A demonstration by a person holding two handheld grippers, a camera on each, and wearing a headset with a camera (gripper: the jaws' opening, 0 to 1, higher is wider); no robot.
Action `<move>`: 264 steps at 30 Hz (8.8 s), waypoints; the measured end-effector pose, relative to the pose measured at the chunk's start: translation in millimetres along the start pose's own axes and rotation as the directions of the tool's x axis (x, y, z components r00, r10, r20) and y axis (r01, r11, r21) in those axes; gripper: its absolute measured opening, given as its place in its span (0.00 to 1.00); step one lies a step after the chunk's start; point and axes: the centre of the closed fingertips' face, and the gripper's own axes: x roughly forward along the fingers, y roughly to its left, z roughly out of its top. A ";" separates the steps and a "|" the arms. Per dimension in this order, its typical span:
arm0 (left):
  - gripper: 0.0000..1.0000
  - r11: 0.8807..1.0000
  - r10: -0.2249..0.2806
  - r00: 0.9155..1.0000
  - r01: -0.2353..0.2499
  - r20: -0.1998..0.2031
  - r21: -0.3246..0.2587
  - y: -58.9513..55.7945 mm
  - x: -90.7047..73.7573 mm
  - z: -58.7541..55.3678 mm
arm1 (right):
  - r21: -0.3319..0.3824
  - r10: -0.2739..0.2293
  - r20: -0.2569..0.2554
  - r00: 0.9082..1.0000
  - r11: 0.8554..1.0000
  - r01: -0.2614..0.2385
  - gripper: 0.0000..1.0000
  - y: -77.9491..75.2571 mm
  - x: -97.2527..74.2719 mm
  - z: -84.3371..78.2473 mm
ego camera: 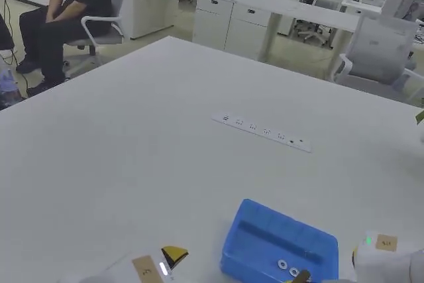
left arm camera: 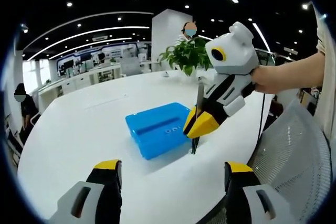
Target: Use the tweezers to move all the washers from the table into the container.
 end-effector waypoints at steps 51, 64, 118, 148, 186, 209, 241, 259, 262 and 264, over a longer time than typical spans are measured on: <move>0.81 1.000 0.013 1.000 -0.013 0.009 -0.012 2.8 -2.1 2.2 | 0.102 -0.142 0.000 0.990 0.985 0.141 0.02 -100.3 29.3 26.5; 0.80 1.000 0.015 1.000 -0.015 0.003 -0.013 4.7 0.0 -0.2 | 0.127 -0.168 -0.017 0.986 0.977 0.169 0.03 -109.3 41.4 14.6; 0.80 1.000 -0.018 0.999 0.018 -0.039 0.007 -2.8 2.5 -6.2 | 0.114 -0.192 0.024 0.981 0.975 0.188 0.04 -47.1 -11.2 -40.1; 0.80 1.000 -0.017 0.999 0.018 -0.043 0.011 -2.6 2.2 -6.5 | -0.021 -0.190 -0.035 0.981 0.982 0.190 0.04 -42.3 -3.0 -45.4; 0.80 1.000 -0.027 0.999 0.028 -0.044 0.011 -4.5 3.0 -7.0 | 0.102 -0.141 0.078 0.987 0.986 0.132 0.03 -25.0 -12.9 -21.6; 0.80 1.000 -0.014 0.999 0.014 -0.032 0.004 -0.3 2.6 -5.2 | 0.168 -0.176 0.225 0.958 0.976 0.140 0.03 -64.1 -18.6 49.2; 0.79 1.000 -0.017 1.000 0.017 -0.016 -0.007 -1.0 1.4 -3.5 | 0.178 -0.146 0.065 0.987 0.975 0.132 0.03 -98.0 50.5 29.5; 0.78 0.996 -0.027 0.999 0.030 0.027 -0.082 0.7 -1.4 3.1 | 0.090 -0.158 0.035 0.987 0.984 0.154 0.03 -102.4 58.4 21.6; 0.78 0.996 -0.026 0.999 0.029 0.031 -0.085 0.1 -0.7 4.7 | 0.079 -0.158 0.036 0.987 0.985 0.155 0.04 -102.6 58.4 21.8; 0.77 0.997 -0.022 0.999 0.024 0.036 -0.069 0.5 -1.9 6.7 | 0.067 -0.162 0.044 0.986 0.985 0.159 0.04 -102.5 58.6 22.3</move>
